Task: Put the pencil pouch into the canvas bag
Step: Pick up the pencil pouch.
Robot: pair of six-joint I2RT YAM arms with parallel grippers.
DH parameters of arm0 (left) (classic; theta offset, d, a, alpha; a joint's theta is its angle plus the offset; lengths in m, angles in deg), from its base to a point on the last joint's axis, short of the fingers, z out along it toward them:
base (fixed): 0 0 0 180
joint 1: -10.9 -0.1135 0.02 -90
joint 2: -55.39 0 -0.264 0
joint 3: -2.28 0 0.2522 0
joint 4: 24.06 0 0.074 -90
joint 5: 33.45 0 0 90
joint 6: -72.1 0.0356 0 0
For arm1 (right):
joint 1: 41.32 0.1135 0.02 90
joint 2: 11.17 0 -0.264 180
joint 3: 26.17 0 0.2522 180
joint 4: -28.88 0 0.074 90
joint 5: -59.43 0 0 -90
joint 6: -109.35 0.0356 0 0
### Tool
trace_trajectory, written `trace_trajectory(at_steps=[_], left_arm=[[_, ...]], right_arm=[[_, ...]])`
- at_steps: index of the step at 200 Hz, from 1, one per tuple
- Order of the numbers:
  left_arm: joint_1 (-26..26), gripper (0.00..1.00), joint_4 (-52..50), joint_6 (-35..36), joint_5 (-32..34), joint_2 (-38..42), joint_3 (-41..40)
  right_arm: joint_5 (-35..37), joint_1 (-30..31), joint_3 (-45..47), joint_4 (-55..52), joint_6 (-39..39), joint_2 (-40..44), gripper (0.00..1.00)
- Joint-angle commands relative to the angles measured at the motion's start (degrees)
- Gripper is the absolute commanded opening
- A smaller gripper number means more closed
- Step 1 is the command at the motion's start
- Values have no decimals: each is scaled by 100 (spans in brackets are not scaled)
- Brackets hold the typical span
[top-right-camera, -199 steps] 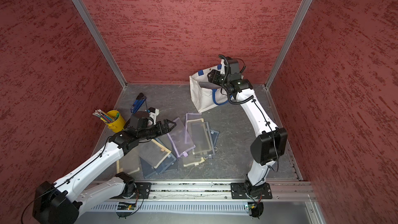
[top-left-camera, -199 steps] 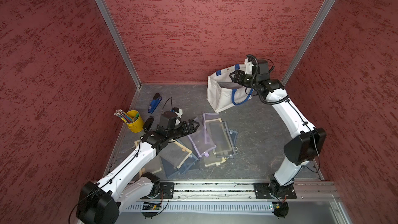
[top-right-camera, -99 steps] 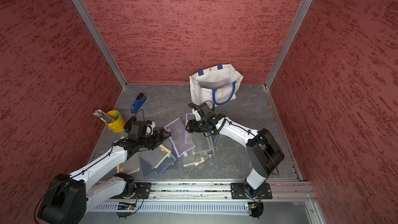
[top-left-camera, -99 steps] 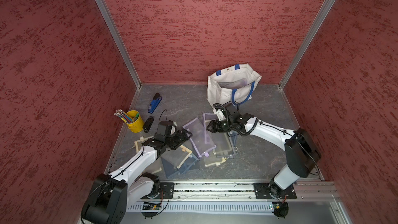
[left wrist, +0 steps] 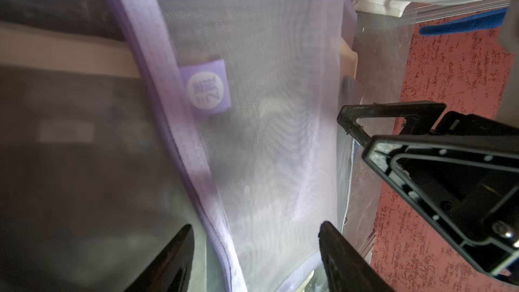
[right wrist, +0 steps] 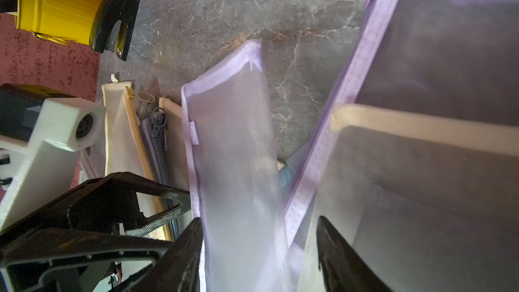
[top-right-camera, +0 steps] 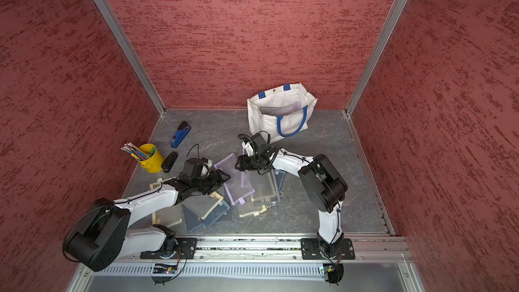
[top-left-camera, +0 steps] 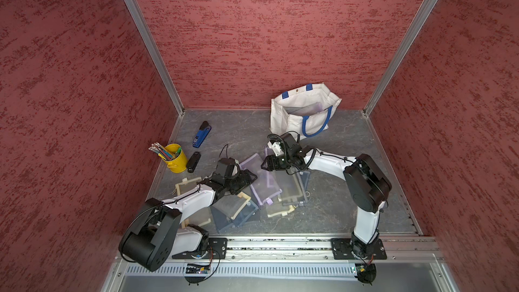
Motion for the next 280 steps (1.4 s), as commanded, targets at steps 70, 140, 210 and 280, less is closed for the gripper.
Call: trace_trajectory(at_steps=[70,140,210,280], left_arm=[[193,40,1020,-205,257,-622,-150],[216,32,361,147,298,-47,149],[224,83,-1244,922,275,1357,1067],[571,99,-1948,1660,522,1455,2322]], right_arm=[[-722,32,182,671,122,-204,48],[-558,32,172,235,-57,327,6],[-18,-100,-541,-605,-21,1598,0],[347,-1311,-2298,-1522,151,1944,0]])
